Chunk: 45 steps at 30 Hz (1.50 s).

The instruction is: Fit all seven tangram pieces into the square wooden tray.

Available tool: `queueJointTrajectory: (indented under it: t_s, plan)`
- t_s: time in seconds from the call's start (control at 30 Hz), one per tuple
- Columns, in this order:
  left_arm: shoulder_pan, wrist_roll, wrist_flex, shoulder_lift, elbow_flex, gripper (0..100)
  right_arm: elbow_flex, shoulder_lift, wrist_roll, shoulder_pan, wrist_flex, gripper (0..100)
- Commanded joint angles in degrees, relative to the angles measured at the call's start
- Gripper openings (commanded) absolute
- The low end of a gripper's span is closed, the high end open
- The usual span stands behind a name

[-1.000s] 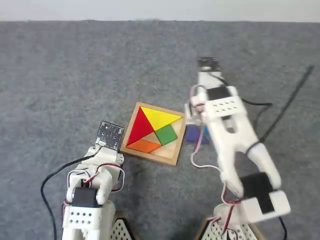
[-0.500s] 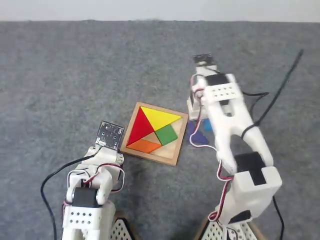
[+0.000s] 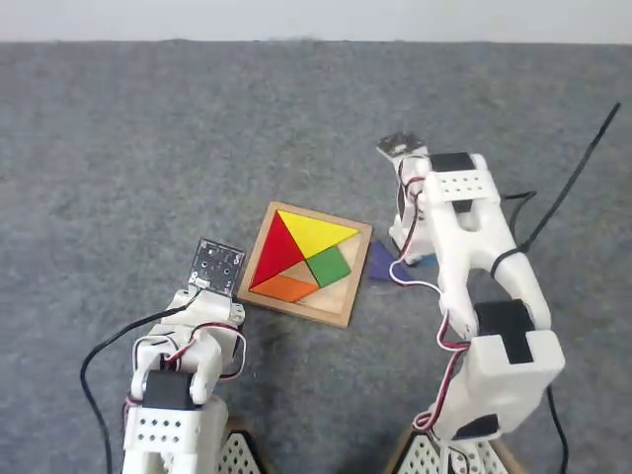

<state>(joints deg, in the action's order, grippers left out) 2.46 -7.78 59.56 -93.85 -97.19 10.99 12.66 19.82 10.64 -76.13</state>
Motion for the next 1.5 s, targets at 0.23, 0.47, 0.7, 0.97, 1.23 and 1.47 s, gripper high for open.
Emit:
queueJointTrajectory:
  t_s: [0.23, 0.47, 0.7, 0.97, 1.23, 1.47]
  plan:
    - [0.18, 0.44, 0.26, -0.7, 0.4, 1, 2.81, -2.33, 2.46, 1.36, 10.24, 27.7]
    - [0.26, 0.44, 0.26, -0.7, 0.4, 1, -0.62, 5.58, 2.37, 3.65, 11.38, 27.7]
    - [0.18, 0.44, 0.26, -0.7, 0.4, 1, -2.73, 9.71, 1.93, 1.36, 11.56, 27.5]
    - [0.18, 0.44, 0.26, -0.7, 0.4, 1, -2.99, 9.89, -1.23, -0.13, 11.82, 27.2]
    - [0.18, 0.44, 0.26, -0.7, 0.4, 1, -3.08, 9.8, -1.49, -0.22, 11.65, 20.3]
    - [0.18, 0.44, 0.26, -0.7, 0.4, 1, -3.08, 9.19, -1.67, -0.31, 11.3, 18.0]
